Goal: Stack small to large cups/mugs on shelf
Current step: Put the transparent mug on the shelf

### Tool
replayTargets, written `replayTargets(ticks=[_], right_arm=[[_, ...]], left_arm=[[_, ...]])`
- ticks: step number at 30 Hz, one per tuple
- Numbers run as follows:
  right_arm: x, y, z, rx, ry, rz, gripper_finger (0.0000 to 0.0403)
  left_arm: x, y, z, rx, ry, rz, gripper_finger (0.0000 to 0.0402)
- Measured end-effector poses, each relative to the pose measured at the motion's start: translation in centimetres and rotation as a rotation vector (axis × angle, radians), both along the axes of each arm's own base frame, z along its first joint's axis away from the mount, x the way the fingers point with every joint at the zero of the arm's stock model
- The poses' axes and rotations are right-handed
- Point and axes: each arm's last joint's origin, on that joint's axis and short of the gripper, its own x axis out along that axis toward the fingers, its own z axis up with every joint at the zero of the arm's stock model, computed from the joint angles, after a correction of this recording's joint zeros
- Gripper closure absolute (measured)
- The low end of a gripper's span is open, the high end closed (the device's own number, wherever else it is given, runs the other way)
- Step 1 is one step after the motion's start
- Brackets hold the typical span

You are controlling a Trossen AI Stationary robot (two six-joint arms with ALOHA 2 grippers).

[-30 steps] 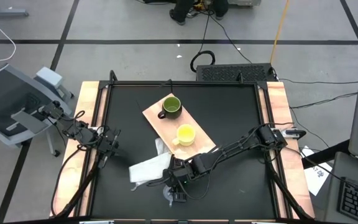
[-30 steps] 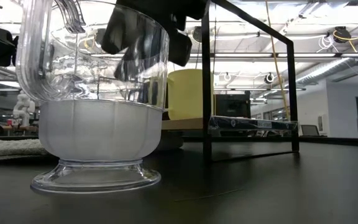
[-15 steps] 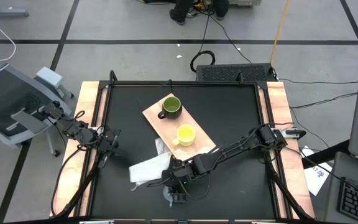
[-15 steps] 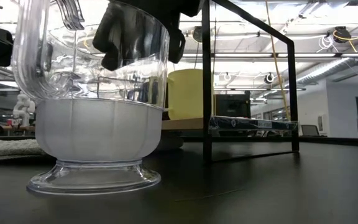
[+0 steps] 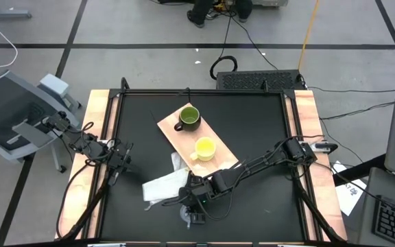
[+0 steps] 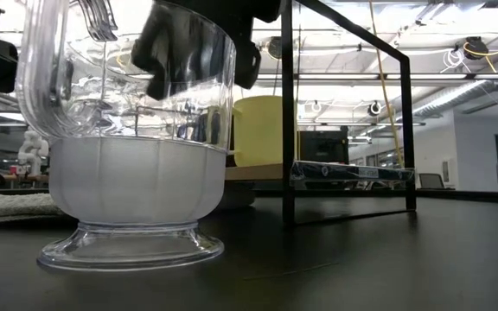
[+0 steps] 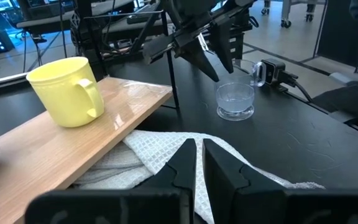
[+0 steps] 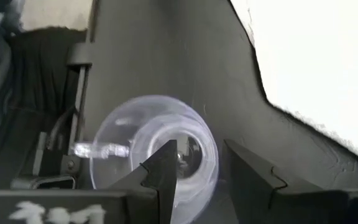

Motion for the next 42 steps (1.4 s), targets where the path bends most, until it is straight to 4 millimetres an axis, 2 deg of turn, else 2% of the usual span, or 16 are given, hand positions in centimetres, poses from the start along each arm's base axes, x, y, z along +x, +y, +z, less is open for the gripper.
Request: replayTargets(ticks=[10,16,22,26,32,38,42], right_arm=[[-0.2,-0.1,-0.1,-0.014,0.020,0.000,0.0282],[0.1,0.1,-1.5,-0.020,0.047,-0.007,0.0282],[0.2,0.0,-1.7,-0.018,0.055,-0.018,0.0286],[0.2,-0.2,-1.6,-0.011,0.055,-0.034,0.0314],[0.3,-0.2,-1.6,-0.008,0.050,-0.039,0.0393],[0.5,-0.2,-1.1,-0.012,0.013,-0.060,0.0400],[0.4,-0.4,0.6,-0.026,-0.029,-0.078,0.0401]], left_arm=[[0.0,0.0,0.0,-0.003,0.001,0.000,0.0371],[0.0,0.0,0.0,-0.002,0.001,0.000,0.0371],[0.0,0.0,0.0,0.001,0.000,-0.001,0.0371],[0.0,0.0,0.0,0.001,0.000,-0.001,0.0371],[0.0,0.0,0.0,0.001,0.000,-0.001,0.0371],[0.0,0.0,0.0,0.001,-0.001,-0.001,0.0371],[0.0,0.0,0.0,0.000,-0.001,-0.001,0.0371]])
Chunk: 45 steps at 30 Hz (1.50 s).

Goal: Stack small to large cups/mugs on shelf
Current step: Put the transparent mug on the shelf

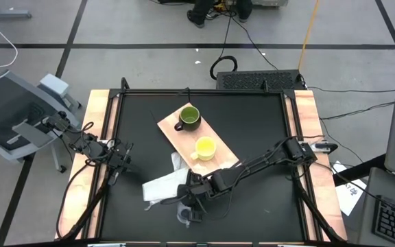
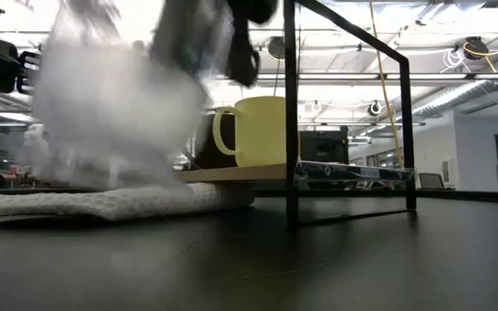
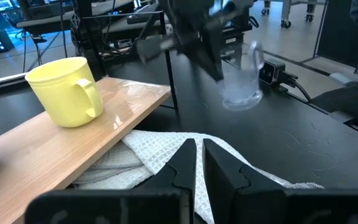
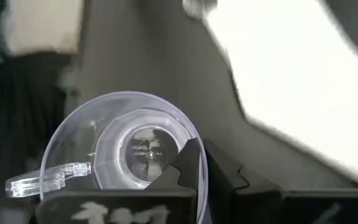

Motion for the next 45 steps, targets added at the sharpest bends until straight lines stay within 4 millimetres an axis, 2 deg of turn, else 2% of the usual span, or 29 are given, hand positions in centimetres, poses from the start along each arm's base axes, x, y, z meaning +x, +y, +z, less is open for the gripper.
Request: replayTargets(ticks=[6,14,17,20,25,31,38,45], right_arm=[[-0.9,-0.4,5.4,-0.033,-0.124,-0.037,0.0402],[-4.1,-2.2,11.6,-0.125,-0.243,-0.154,0.0402],[-5.4,-3.5,13.5,-0.155,-0.256,-0.198,0.0402],[-6.5,-5.5,14.8,-0.162,-0.232,-0.316,0.0402],[-7.9,-9.2,15.7,-0.147,-0.138,-0.476,0.0402],[-9.0,-12.2,15.8,-0.126,-0.036,-0.587,0.0403],[-10.0,-13.0,15.3,-0.116,0.077,-0.691,0.0403],[-10.5,-12.8,14.7,-0.095,0.129,-0.770,0.0403]], left_arm=[[0.0,0.0,0.0,0.002,0.003,0.000,0.0371],[0.1,0.0,-0.1,0.009,0.013,-0.001,0.0371],[0.1,-0.1,-0.2,0.017,0.018,-0.002,0.0371],[0.1,-0.1,-0.1,0.016,0.014,-0.002,0.0371],[0.1,-0.1,-0.1,0.016,0.014,-0.002,0.0371],[0.1,-0.1,-0.1,0.029,0.009,-0.005,0.0371],[0.1,-0.1,-0.1,0.032,0.008,-0.006,0.0371],[0.1,-0.1,-0.1,0.038,0.006,-0.008,0.0371]])
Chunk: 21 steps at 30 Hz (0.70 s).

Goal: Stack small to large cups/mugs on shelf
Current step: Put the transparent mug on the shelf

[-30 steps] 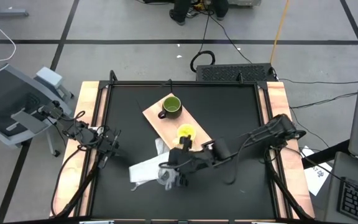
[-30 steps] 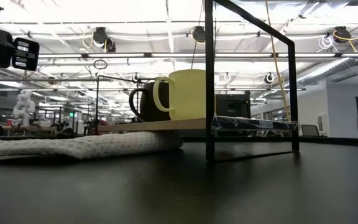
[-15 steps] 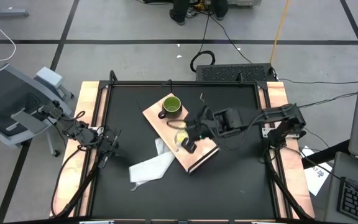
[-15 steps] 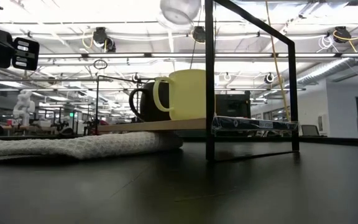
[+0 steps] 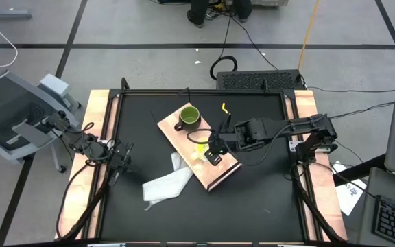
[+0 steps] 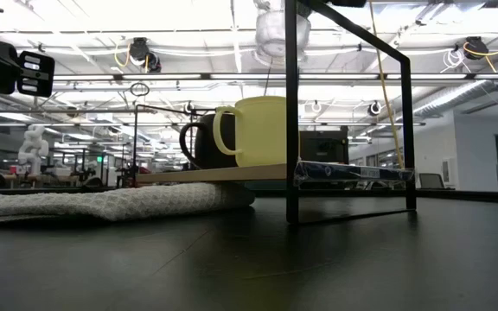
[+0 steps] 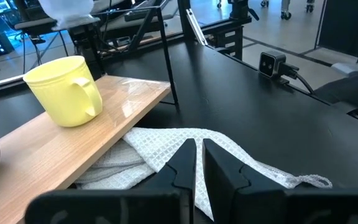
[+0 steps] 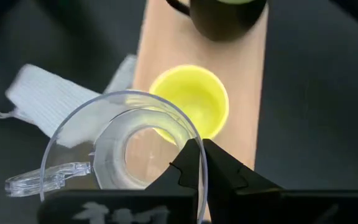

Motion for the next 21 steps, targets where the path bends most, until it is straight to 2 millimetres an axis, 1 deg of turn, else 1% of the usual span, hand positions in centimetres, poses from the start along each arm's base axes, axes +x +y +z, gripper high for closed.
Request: replayTargets(ticks=[7,14,21], right_arm=[[-0.1,0.0,-2.4,0.066,0.082,-0.053,0.0403],[-0.2,0.0,-3.1,0.078,0.097,-0.087,0.0403],[-0.5,0.0,-4.8,0.079,0.145,-0.136,0.0403]], left_arm=[[0.0,0.0,0.0,0.000,0.000,0.000,0.0371],[0.0,0.0,0.0,-0.003,0.001,0.001,0.0371],[0.0,0.0,0.0,-0.002,0.001,0.000,0.0371]])
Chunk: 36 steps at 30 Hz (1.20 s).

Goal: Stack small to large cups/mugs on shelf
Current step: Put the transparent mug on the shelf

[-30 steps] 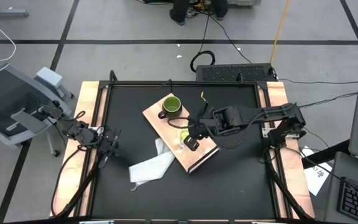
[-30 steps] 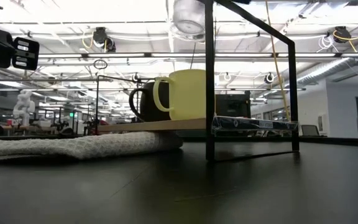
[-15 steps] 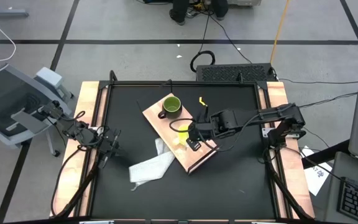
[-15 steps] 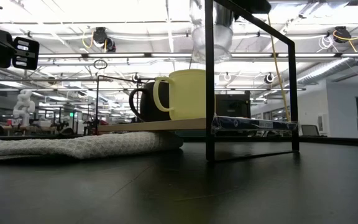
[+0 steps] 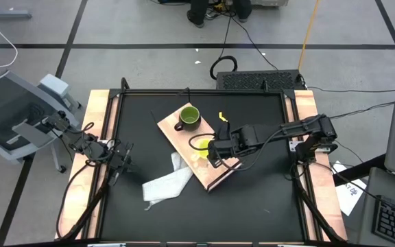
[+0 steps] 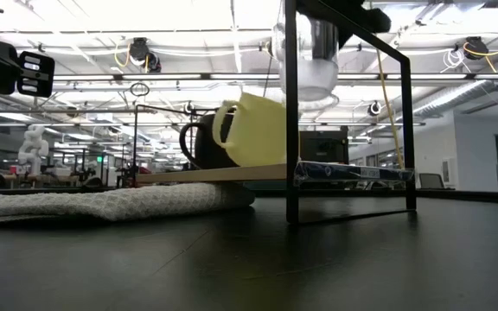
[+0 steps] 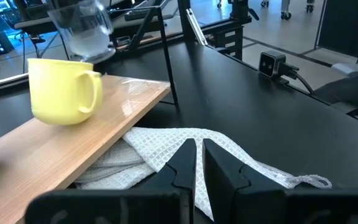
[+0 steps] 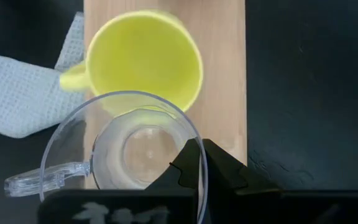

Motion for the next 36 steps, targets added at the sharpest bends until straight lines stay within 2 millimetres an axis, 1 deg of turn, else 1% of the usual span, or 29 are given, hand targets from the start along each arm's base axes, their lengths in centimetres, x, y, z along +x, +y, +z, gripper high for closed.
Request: replayTargets(ticks=[3,6,12,20,26,31,36], right_arm=[[0.0,0.0,-0.6,0.010,0.010,-0.012,0.0403],[0.0,0.0,-0.7,0.013,0.013,-0.011,0.0403],[0.3,0.0,-0.6,0.003,-0.021,0.013,0.0403],[1.1,-0.8,-0.4,-0.012,-0.076,0.039,0.0403],[2.0,-1.0,-0.1,-0.016,-0.169,0.068,0.0403],[2.2,-1.3,0.6,-0.018,-0.226,0.074,0.0403],[2.2,-1.6,0.6,-0.020,-0.223,0.065,0.0403]], left_arm=[[0.0,0.0,0.0,0.001,0.000,-0.001,0.0371],[0.0,0.0,0.0,0.002,0.000,-0.001,0.0371],[0.0,0.0,0.0,0.003,0.000,-0.002,0.0371],[0.0,0.0,0.0,0.003,0.000,-0.004,0.0371],[0.1,-0.1,-0.2,0.016,0.023,-0.003,0.0371],[0.3,-0.3,-0.5,0.031,0.063,0.000,0.0371],[0.5,-0.3,-0.7,0.035,0.085,0.003,0.0371]])
